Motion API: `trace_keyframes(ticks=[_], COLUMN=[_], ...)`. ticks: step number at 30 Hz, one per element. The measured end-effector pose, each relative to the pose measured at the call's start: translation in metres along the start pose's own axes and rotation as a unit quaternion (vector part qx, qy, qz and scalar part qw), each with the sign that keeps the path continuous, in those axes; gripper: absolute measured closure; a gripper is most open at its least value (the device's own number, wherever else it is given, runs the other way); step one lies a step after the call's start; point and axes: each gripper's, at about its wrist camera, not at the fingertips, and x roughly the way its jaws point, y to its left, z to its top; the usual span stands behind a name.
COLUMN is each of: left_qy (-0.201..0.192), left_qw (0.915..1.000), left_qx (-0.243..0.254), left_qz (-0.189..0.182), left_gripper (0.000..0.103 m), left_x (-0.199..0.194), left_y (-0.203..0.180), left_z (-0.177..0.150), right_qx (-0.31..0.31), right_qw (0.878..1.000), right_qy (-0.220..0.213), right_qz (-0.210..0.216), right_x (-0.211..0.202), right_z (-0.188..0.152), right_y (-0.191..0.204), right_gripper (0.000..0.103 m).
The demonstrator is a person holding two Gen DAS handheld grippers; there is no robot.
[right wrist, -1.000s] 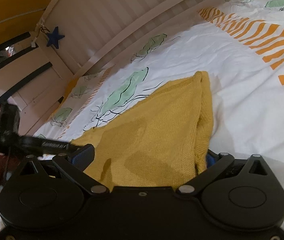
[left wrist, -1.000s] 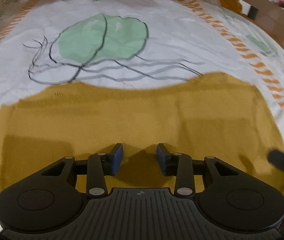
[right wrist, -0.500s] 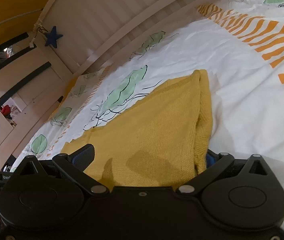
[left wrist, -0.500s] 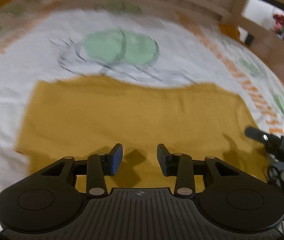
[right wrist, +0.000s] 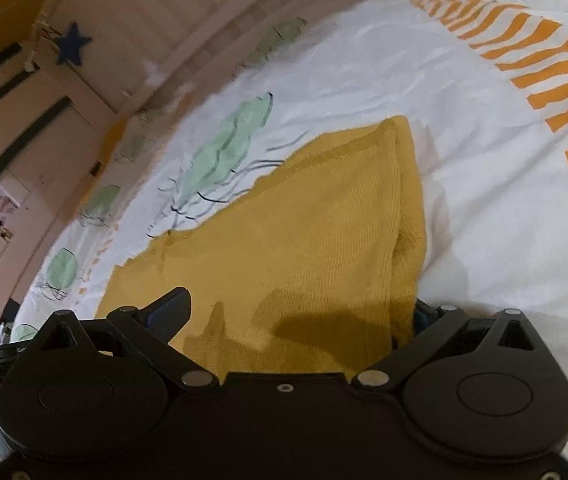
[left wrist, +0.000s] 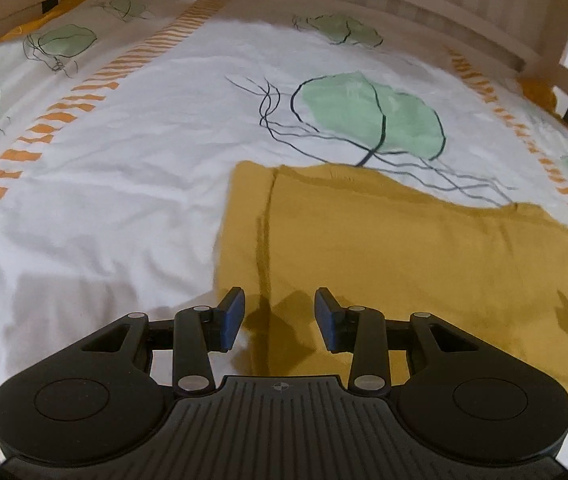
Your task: Fold small clothes
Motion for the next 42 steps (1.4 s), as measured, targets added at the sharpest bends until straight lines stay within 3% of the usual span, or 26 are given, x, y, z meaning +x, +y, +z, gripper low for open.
trace_keyframes(ticks=[3, 5, 8, 14, 23, 34, 42], left_qy=[0.001, 0.012, 0.01, -0.007, 0.016, 0.012, 0.011], left_qw=[0.9996, 0.9993, 0.9996, 0.9998, 0.9946, 0.99, 0.9841], left_qx=[-0.02, -0.024, -0.013, -0.015, -0.09, -0.131, -0.169], left_qz=[-0.02, -0.026, -0.024, -0.012, -0.049, -0.05, -0.054], left_gripper=[0.066, 0.066, 0.066, 0.066, 0.066, 0.066, 0.066], left_x=[0.002, 0.002, -0.003, -0.017, -0.018, -0.023, -0.023], left_y=[0.011, 0.014, 0.011, 0.021, 0.053, 0.077, 0.098], left_z=[0.002, 0.005, 0.01, 0.016, 0.019, 0.02, 0.02], right_qx=[0.0, -0.001, 0.013, 0.002, -0.035, -0.08, -0.128], right_qw=[0.999, 0.998, 0.997, 0.996, 0.999, 0.994, 0.989], right_qy=[0.013, 0.018, 0.013, -0.016, -0.023, 0.028, 0.063], right_qz=[-0.036, -0.063, -0.074, -0.084, -0.01, 0.068, 0.042], right_x=[0.0, -0.002, -0.007, -0.02, -0.011, 0.084, 0.132], right_z=[0.005, 0.007, 0.009, 0.02, 0.035, 0.01, -0.026], right_y=[0.006, 0.007, 0.007, 0.042, 0.131, 0.234, 0.263], right_gripper=[0.025, 0.052, 0.077, 0.081, 0.081, 0.082, 0.082])
